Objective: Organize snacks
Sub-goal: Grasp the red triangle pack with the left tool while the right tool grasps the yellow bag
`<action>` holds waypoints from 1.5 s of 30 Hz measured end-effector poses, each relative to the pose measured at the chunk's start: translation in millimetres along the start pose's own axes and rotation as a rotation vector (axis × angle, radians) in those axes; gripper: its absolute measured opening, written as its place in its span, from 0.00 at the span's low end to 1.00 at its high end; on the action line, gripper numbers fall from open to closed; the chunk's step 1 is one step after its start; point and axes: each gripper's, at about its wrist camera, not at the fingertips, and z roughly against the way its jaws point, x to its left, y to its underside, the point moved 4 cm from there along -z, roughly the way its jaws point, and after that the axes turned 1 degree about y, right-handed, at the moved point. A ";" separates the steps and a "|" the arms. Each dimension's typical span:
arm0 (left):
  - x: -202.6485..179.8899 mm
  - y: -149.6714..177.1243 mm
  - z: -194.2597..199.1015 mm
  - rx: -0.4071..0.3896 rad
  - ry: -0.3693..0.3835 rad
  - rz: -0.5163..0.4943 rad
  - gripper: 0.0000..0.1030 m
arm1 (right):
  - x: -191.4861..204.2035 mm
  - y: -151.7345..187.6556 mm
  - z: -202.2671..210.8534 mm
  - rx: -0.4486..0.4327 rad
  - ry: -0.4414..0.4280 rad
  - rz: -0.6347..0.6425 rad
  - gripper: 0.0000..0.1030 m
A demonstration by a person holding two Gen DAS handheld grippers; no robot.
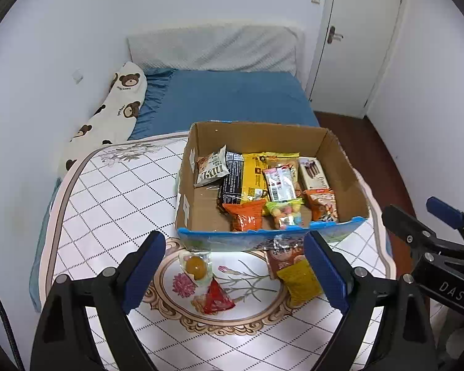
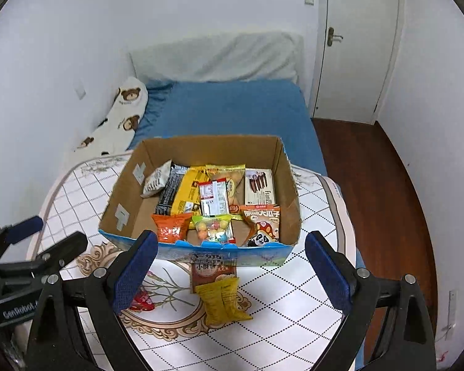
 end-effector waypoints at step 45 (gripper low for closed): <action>-8.5 215.2 -168.3 0.617 0.108 0.083 0.40 | -7.1 239.5 -185.4 0.688 -0.141 -0.139 0.44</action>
